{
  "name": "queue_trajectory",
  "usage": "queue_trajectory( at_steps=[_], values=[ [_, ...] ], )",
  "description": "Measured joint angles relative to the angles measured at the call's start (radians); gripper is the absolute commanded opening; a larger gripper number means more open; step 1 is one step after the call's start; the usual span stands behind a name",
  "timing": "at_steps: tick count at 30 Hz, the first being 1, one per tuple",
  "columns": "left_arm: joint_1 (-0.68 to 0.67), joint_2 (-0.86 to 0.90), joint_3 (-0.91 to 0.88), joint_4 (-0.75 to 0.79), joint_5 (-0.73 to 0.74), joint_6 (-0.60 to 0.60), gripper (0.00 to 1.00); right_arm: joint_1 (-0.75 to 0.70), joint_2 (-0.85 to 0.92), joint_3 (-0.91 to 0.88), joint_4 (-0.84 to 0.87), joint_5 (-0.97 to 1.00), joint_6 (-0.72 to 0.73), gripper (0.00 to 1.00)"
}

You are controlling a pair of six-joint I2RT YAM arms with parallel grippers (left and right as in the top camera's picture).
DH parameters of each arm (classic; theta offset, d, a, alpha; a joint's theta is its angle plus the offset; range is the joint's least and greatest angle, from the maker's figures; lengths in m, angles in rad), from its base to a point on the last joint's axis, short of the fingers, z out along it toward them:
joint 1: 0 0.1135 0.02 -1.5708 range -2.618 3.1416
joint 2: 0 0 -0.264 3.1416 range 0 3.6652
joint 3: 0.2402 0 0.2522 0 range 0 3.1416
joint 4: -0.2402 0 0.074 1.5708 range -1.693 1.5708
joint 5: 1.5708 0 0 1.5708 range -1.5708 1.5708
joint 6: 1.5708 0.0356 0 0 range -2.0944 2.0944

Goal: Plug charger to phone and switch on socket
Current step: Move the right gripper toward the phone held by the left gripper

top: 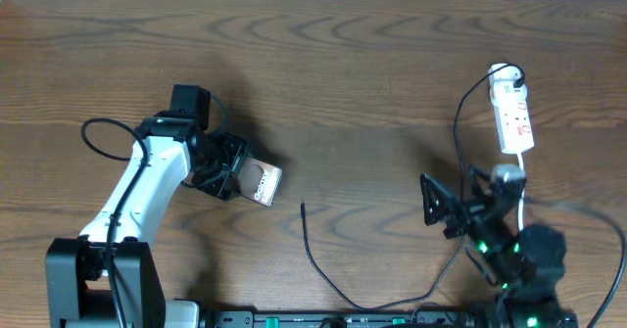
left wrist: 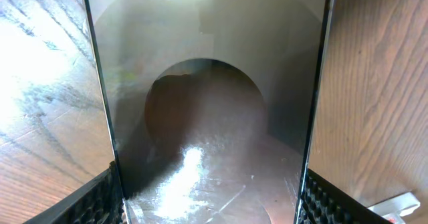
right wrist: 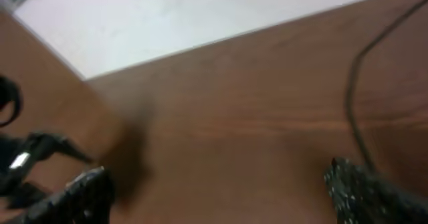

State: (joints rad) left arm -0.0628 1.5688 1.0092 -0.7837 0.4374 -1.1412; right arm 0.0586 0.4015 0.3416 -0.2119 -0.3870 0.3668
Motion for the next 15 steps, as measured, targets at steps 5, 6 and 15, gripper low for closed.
queue_trajectory(
  at_steps=[5, 6, 15],
  values=[
    [0.000, 0.000, 0.000, -0.001, -0.003, -0.037, 0.08, 0.000, 0.301, 0.176, -0.051, -0.153, 0.009, 0.99],
    [0.000, 0.000, 0.000, 0.000, -0.004, -0.046, 0.07, 0.000, 0.369, 0.204, -0.053, -0.194, 0.009, 0.99],
    [0.000, -0.001, 0.000, -0.001, -0.026, -0.148, 0.07, 0.000, 0.824, 0.304, 0.108, -0.590, 0.161, 0.99]
  ],
)
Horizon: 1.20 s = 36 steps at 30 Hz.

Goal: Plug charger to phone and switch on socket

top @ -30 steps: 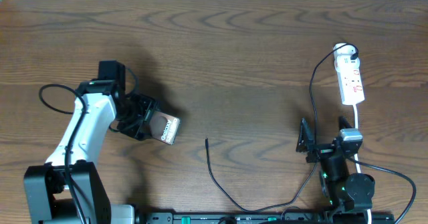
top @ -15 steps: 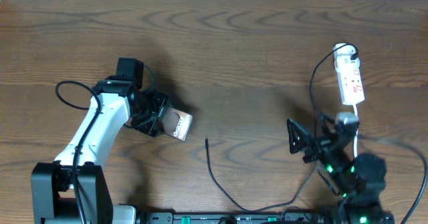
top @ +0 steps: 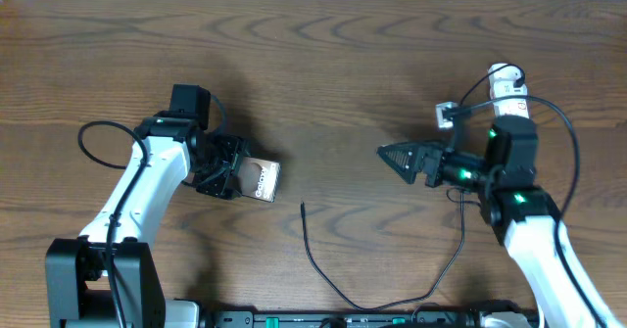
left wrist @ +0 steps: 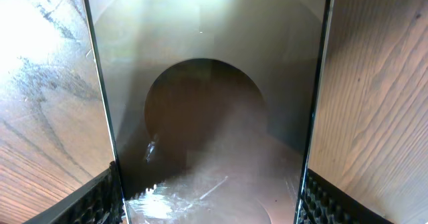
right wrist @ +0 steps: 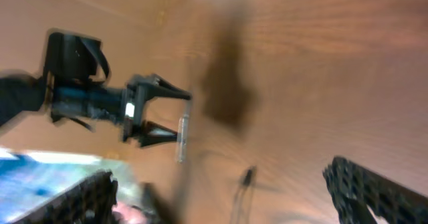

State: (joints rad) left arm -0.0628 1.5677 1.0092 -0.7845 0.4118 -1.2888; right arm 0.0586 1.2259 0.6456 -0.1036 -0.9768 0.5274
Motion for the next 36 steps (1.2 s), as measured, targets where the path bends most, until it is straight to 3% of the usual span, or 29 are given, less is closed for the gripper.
queue_trajectory(
  at_steps=[4, 8, 17, 21, 36],
  values=[
    [0.000, 0.000, 0.000, -0.005, 0.000, -0.048, 0.07, 0.000, 0.116, 0.000, 0.009, -0.068, 0.202, 0.99],
    [0.000, 0.000, 0.000, -0.022, 0.000, -0.088, 0.07, 0.013, 0.185, 0.000, 0.021, -0.100, 0.295, 0.99],
    [-0.006, -0.001, 0.000, -0.022, 0.000, -0.126, 0.07, 0.172, 0.198, 0.001, 0.129, -0.073, 0.333, 0.95],
    [-0.038, -0.001, 0.000, -0.021, -0.002, -0.142, 0.07, 0.270, 0.198, 0.000, 0.143, 0.002, 0.356, 0.99],
    [-0.158, -0.001, 0.000, -0.018, 0.000, -0.235, 0.07, 0.509, 0.199, 0.001, 0.198, 0.320, 0.352, 0.99]
  ],
)
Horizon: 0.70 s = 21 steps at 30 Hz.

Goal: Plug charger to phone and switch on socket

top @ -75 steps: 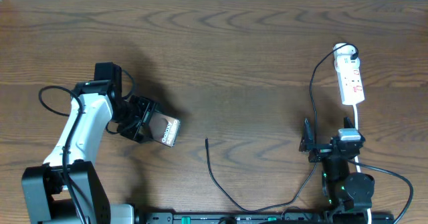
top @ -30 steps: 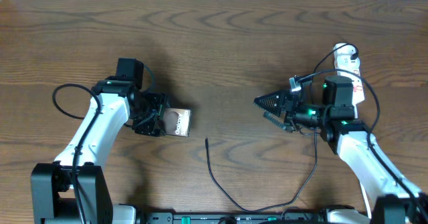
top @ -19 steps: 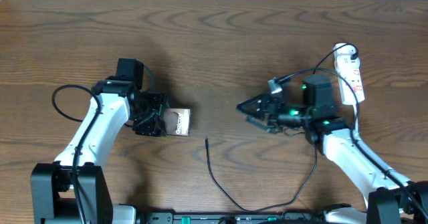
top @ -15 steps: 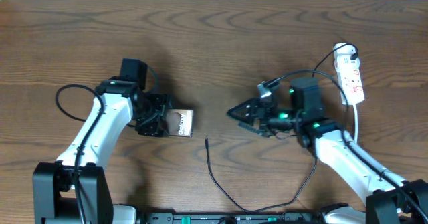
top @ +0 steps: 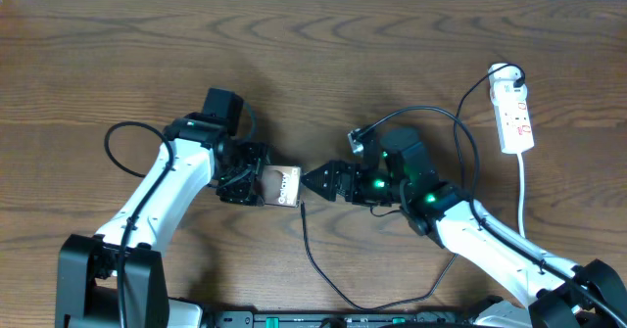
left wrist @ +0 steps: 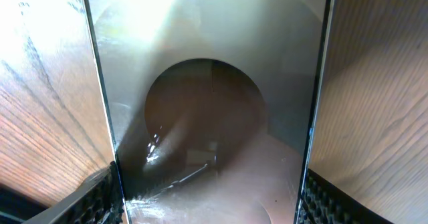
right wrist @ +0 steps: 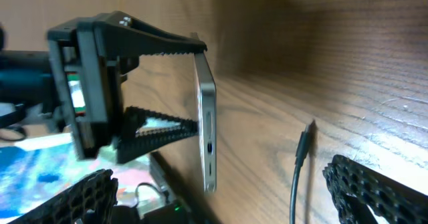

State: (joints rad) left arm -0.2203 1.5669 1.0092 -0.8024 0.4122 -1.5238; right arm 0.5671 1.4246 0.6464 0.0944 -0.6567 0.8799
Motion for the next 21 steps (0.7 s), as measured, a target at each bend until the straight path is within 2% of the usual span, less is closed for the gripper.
queue_trajectory(
  at_steps=[8, 21],
  values=[
    [-0.047, 0.000, 0.000, 0.042, 0.042, -0.030, 0.07, 0.049, 0.000, 0.000, 0.000, 0.123, -0.013, 0.99],
    [-0.124, 0.000, 0.000, 0.111, 0.122, -0.048, 0.08, 0.055, 0.000, 0.000, 0.000, 0.160, -0.014, 0.94]
  ],
)
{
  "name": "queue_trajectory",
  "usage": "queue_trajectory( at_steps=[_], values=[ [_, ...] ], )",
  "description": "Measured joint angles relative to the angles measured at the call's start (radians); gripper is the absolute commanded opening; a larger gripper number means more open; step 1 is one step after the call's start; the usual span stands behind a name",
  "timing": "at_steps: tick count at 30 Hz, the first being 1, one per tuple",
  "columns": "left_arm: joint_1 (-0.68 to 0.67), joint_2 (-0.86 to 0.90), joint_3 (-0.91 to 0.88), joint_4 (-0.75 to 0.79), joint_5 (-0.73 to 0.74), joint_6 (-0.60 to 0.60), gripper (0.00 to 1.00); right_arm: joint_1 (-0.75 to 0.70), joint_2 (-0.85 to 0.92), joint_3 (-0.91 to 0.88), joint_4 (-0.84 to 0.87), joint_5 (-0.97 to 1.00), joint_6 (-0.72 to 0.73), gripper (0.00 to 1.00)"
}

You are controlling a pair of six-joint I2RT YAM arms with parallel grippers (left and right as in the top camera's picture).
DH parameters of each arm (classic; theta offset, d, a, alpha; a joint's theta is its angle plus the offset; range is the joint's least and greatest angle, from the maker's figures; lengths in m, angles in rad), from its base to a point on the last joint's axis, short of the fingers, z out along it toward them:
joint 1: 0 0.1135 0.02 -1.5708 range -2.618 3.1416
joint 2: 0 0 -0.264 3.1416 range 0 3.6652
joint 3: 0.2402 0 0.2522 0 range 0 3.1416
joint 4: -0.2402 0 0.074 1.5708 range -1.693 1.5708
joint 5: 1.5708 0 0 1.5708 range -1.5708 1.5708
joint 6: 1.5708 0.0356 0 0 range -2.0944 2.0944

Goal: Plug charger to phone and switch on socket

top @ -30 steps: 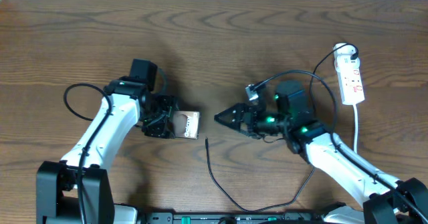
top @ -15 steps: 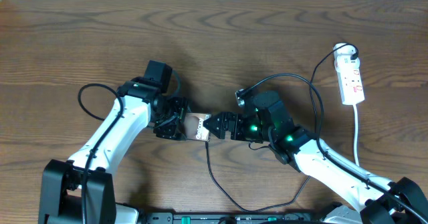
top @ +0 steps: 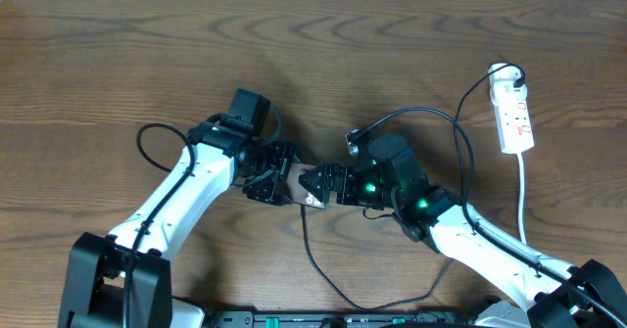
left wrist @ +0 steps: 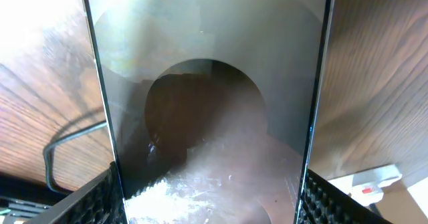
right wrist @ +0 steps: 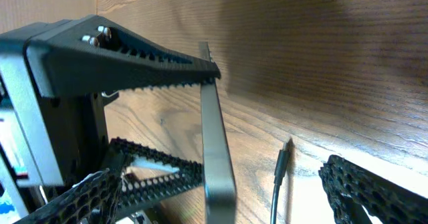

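Note:
The phone [top: 297,186] is held edge-up at mid-table, my left gripper [top: 269,171] shut on it. In the left wrist view its glass face [left wrist: 207,103] fills the frame between my left gripper's pads [left wrist: 100,197]. My right gripper [top: 312,181] is open just right of the phone. In the right wrist view the phone's end [right wrist: 217,157] lies between my right gripper's fingers [right wrist: 364,190]. The black charger plug [right wrist: 281,160] lies on the table just beside it, its cable [top: 323,274] looping toward the front edge. The white socket strip [top: 514,113] lies far right.
A wooden table [top: 392,64] carries everything. The strip's black lead [top: 460,122] arches from the strip toward my right arm. My left arm's own cable [top: 147,142] loops at its elbow.
My left gripper has carried the phone a little to the right. My right gripper has come closer, so the phone's end now sits between its open fingers instead of ahead of them.
At first my left gripper held the phone at centre left while my right arm was folded near the socket strip. Half a second later the right gripper pointed left over mid-table. Later it was just right of the phone, above the plug, and now flanks the phone's end.

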State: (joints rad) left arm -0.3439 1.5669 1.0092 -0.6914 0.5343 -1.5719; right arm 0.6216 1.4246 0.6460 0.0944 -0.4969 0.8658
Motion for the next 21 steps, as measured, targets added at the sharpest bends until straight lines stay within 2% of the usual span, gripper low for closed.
queue_trajectory(
  at_steps=[6, 13, 21],
  values=[
    [-0.037, 0.000, 0.000, 0.052, 0.030, -0.018, 0.07, 0.000, 0.000, 0.000, 0.000, 0.001, 0.000, 0.90],
    [-0.072, 0.000, 0.000, 0.080, 0.040, -0.058, 0.07, 0.000, 0.000, 0.000, 0.000, 0.005, 0.001, 0.73],
    [-0.077, 0.000, 0.000, 0.094, 0.042, -0.078, 0.07, 0.003, 0.000, 0.000, -0.003, 0.008, 0.000, 0.63]
  ],
)
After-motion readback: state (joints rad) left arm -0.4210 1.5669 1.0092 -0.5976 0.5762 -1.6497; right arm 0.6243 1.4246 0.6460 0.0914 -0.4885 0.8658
